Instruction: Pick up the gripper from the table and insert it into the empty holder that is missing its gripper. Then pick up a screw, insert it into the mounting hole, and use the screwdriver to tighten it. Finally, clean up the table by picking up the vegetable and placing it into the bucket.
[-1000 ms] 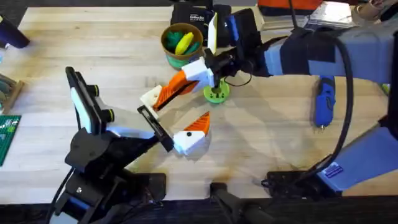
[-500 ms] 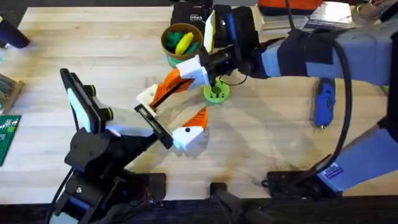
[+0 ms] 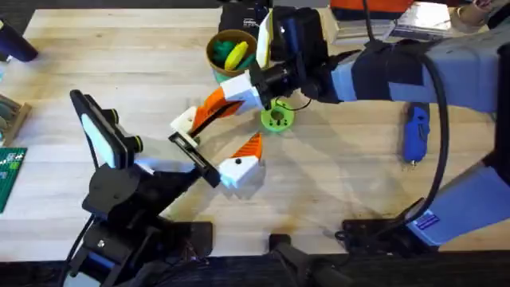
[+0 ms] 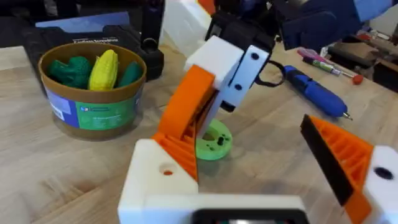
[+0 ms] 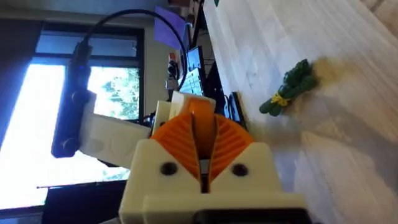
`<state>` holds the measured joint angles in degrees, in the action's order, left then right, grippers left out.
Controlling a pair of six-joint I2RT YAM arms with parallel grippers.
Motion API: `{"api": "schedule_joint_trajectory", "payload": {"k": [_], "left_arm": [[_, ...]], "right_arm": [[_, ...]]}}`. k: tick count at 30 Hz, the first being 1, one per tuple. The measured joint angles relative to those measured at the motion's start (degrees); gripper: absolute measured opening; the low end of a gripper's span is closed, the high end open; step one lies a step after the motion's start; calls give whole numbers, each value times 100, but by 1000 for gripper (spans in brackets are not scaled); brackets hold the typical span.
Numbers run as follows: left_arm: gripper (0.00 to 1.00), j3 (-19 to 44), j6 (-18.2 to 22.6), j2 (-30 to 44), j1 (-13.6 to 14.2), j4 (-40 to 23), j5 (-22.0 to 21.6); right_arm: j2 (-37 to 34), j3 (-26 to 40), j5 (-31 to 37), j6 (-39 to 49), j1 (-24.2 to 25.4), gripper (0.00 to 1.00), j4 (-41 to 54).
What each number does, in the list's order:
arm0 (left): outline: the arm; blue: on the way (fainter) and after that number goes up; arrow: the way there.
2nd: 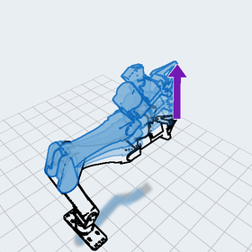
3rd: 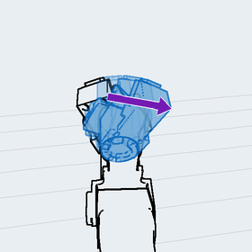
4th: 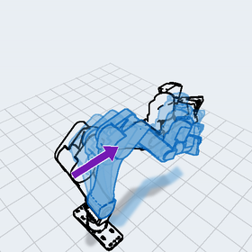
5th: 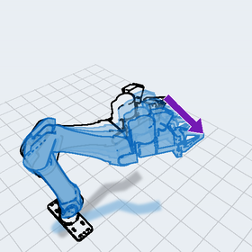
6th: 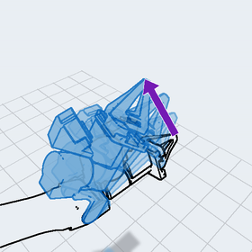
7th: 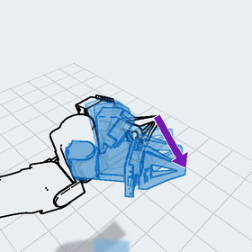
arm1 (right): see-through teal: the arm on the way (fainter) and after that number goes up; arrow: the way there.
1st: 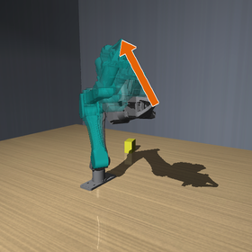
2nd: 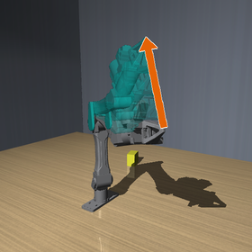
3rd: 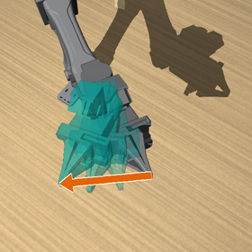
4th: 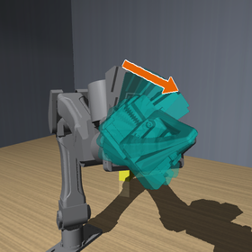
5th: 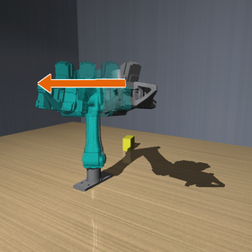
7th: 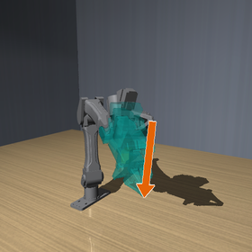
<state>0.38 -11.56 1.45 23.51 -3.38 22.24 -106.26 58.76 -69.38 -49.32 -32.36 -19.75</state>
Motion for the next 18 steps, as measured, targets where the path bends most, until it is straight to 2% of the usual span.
{"api": "schedule_joint_trajectory", "payload": {"k": [2,5,11,15,18], "left_arm": [[986,0,1,-2,0,0,0],[986,0,1,-2,0,2,2],[986,0,23,-2,2,7,38],[986,0,60,-2,74,20,335],[985,0,77,-2,83,20,386]], "right_arm": [[0,0,-2,2,0,18,0],[0,0,-11,2,0,85,2],[0,0,-102,7,17,152,-5],[0,0,-196,7,-35,231,-72],[0,0,-205,7,-20,287,-74]]}}
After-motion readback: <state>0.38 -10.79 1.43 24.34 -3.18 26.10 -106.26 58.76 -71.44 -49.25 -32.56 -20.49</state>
